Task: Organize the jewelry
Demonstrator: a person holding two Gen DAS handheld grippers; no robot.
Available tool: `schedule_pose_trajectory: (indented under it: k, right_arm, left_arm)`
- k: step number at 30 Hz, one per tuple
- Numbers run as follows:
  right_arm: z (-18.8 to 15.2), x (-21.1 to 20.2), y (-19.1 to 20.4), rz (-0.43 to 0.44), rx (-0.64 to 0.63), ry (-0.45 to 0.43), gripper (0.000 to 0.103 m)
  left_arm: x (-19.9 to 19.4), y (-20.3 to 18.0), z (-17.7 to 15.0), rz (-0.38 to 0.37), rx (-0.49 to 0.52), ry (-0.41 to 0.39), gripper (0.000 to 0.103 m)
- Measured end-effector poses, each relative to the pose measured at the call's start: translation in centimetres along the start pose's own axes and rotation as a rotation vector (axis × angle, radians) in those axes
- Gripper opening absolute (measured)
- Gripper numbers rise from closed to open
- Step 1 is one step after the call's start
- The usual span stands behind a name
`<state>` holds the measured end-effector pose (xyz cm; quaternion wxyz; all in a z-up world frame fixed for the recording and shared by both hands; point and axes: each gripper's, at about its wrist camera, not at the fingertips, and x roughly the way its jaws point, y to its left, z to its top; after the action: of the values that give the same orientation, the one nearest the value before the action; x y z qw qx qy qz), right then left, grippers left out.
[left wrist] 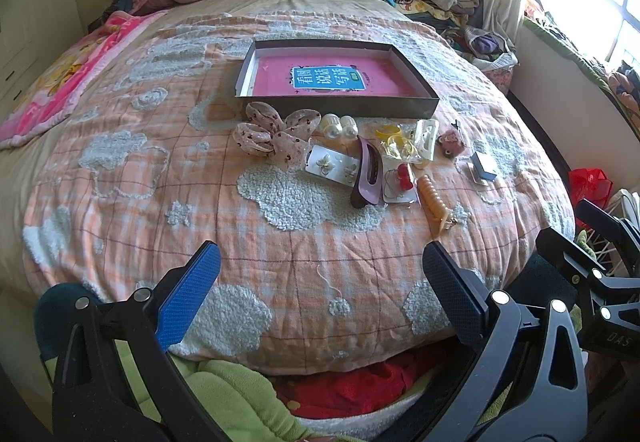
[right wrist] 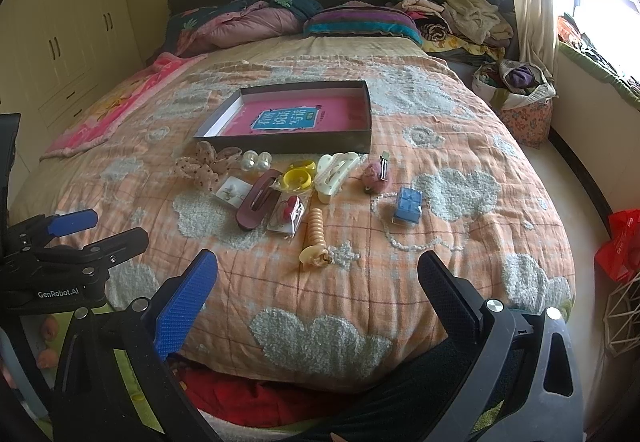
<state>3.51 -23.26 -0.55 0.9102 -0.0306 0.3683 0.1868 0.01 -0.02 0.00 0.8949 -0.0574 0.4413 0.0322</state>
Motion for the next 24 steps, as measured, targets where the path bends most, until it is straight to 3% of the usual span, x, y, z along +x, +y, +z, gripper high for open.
schedule_pose_trajectory:
  k: [24]
  right_arm:
    - [-0.01, -0.11, -0.14, 0.001, 0.002, 0.000, 0.099]
  left_arm:
    - [-0.05, -0.04, -0.03, 0.001, 0.004, -0.004, 0.095]
